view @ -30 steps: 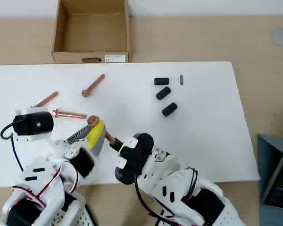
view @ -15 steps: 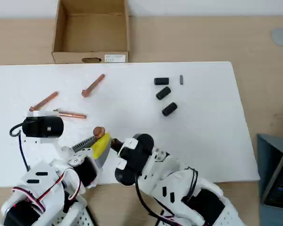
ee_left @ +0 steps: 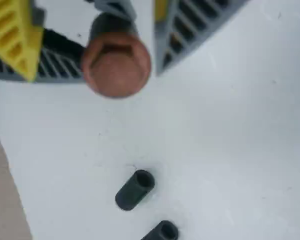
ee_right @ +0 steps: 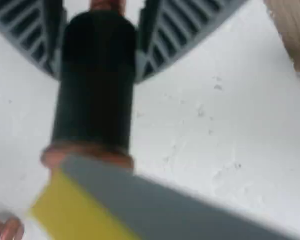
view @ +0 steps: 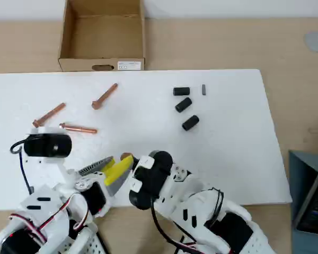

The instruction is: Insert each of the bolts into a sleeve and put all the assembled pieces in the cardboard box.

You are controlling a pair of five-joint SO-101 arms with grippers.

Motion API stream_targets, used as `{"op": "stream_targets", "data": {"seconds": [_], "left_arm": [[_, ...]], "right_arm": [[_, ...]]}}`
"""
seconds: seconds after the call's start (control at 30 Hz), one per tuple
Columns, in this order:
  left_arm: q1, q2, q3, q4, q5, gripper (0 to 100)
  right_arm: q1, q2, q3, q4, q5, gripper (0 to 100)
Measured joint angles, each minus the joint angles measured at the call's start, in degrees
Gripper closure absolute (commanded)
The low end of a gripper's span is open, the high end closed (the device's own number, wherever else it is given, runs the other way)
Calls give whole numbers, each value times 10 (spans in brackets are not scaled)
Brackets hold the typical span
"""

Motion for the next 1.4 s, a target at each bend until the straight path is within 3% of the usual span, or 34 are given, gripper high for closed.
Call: {"op": "stream_targets", "data": {"seconds": [0.17,0.3,0.37,0.6,0.83,1.17,1.4], "left_arm": [[-38,0,-34,0,-5,847],[-69,0,-51,0,-37,1000],[-84,-1,-59,0,-60,985],[-179,-1,-47,0,-193,998],[-310,0,93,-4,-280,998],[-361,3,302,-86,-336,998],[-362,3,365,-129,-339,998]], "right_arm": [[0,0,0,0,0,990],[0,0,0,0,0,990],[2,0,0,5,0,990],[102,0,0,40,0,990],[184,5,-56,123,-2,990],[200,341,-352,123,-102,990],[200,584,-540,45,-112,990]]}}
